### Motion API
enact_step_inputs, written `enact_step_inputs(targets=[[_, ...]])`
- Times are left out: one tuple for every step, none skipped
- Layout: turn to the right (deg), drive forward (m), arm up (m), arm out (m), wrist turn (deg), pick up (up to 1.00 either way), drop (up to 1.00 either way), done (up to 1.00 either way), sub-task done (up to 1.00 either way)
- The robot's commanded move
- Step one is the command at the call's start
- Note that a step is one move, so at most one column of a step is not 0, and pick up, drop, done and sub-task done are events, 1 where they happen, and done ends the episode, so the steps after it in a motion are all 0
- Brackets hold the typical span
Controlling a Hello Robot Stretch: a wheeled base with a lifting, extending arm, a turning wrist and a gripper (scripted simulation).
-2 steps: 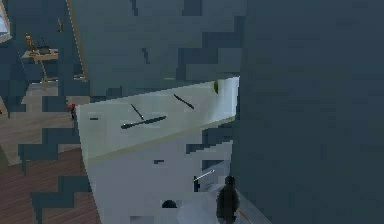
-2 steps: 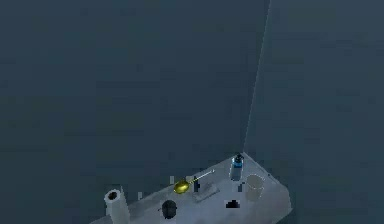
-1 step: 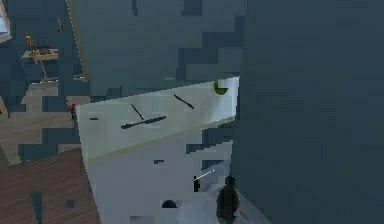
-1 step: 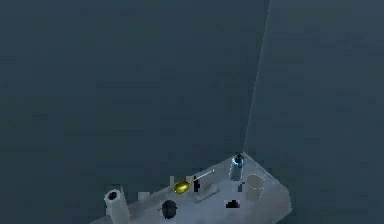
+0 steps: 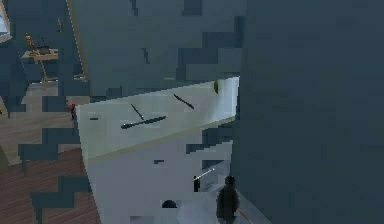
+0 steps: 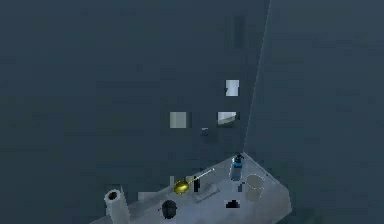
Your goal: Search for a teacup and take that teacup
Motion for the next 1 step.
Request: enact_step_inputs(targets=[[0.0,0.00,0.00,0.24,0.0,0.00,0.00,0.00,0.00]])
